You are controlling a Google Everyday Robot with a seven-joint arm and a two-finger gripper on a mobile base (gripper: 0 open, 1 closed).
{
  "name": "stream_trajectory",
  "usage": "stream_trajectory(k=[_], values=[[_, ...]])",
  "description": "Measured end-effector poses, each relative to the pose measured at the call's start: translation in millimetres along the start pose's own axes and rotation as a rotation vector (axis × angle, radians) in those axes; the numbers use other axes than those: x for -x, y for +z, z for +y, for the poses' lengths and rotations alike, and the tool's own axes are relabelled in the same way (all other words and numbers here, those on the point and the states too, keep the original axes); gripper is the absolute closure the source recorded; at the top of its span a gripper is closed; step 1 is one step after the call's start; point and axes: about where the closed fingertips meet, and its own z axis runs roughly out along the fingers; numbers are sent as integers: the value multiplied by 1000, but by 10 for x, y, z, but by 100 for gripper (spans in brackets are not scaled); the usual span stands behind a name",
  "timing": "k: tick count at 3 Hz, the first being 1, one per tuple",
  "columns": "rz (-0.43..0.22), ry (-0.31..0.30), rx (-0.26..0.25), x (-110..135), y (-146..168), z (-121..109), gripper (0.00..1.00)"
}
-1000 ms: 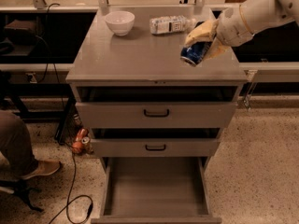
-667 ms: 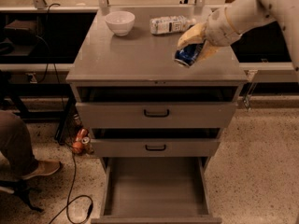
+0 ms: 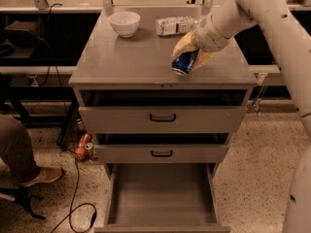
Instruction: Pick pepsi can from bottom drawer and place on counter
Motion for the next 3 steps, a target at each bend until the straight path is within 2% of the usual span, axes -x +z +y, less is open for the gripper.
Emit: stream_trajectory(k=[1,2,3], values=[[-31,-7,37,0,243,-36,98],[-50,-13,56,4,395,-88,69],[-63,-15,65,21,479,-131,46]])
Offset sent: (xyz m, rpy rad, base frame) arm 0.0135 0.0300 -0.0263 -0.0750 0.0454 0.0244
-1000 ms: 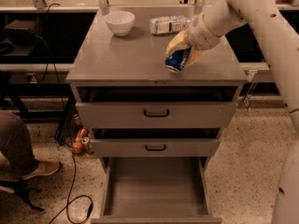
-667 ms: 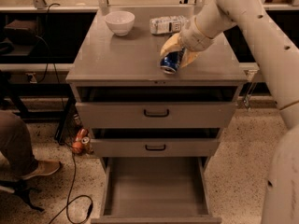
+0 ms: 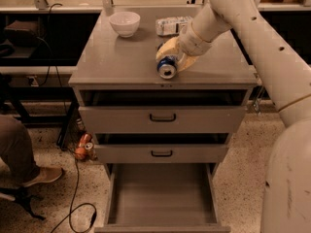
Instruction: Pick pepsi can from bottom drawer and place on counter
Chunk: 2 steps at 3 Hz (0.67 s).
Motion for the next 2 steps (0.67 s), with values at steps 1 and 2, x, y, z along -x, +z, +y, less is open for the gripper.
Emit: stream_trajectory(k=[1,2], values=[[-3,-1,9,-12,26,-50,23],[-1,5,18,-36,11,-87,1]])
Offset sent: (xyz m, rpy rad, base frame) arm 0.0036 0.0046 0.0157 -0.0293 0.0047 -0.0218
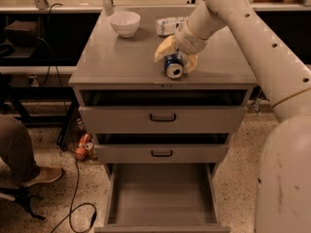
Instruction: Pick pepsi can from bottom drawer and place on counter
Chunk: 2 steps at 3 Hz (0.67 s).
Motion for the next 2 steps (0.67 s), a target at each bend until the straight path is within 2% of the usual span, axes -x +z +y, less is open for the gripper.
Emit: stream_trajectory(k=[2], values=[[17,21,10,-79,-102,-53,0]])
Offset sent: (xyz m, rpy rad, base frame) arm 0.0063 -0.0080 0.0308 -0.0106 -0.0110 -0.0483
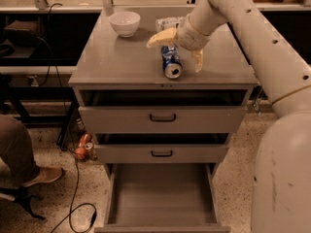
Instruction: Pick pepsi can from bottom drawer and place on counter
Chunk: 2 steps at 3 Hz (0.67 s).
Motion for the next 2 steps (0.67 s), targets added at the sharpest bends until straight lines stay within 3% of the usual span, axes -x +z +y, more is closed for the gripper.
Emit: stream_trajectory(k=[1,2], values=[[45,23,-22,-149,-164,-28,0],[171,109,-89,-515,-558,61,0]])
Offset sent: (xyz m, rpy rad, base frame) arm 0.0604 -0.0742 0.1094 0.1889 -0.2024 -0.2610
